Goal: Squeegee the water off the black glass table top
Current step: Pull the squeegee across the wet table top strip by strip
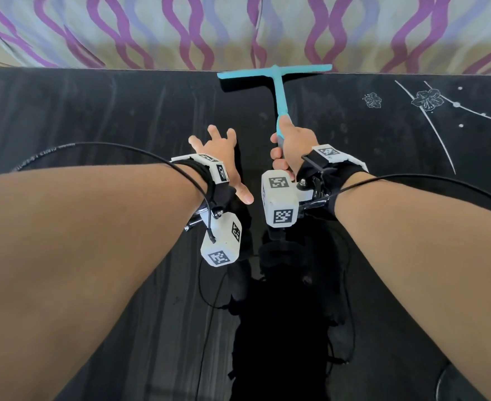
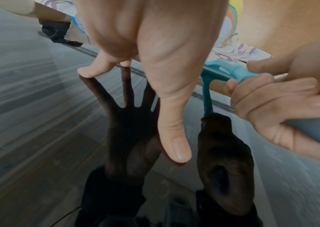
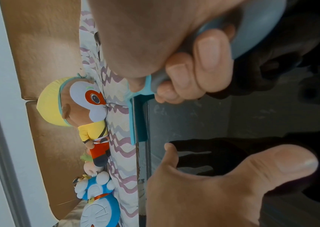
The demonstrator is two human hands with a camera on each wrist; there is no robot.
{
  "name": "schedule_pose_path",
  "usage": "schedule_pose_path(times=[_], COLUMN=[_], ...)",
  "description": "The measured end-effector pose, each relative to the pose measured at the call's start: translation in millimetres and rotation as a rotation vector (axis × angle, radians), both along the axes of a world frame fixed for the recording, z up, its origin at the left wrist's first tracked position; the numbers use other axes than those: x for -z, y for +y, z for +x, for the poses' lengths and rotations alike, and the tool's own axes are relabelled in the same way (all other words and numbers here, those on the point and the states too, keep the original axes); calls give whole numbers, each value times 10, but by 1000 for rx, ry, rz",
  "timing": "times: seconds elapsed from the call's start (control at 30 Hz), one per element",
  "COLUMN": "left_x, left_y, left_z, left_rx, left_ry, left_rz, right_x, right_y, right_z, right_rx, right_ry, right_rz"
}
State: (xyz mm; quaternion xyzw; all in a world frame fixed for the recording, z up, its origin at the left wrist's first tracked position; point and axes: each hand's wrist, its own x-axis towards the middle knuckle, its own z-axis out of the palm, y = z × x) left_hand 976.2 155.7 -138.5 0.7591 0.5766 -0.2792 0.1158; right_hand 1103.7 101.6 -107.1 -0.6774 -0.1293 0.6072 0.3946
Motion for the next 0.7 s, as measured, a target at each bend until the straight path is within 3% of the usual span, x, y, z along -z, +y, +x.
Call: schedule_pose_path(times=[0.5,0.7], left_x=[-73,-137], left_y=[-44,-193], left_z=[-39,-128], left_rx=[-47,-161], left_ry=[-90,-251], left_rz=[-31,1], right_x=[24,2], right_y=[-574,-965], right_z=[34,-131], right_rx=[-100,-73], right_ry=[-108,-109], right_rz=[-109,-187])
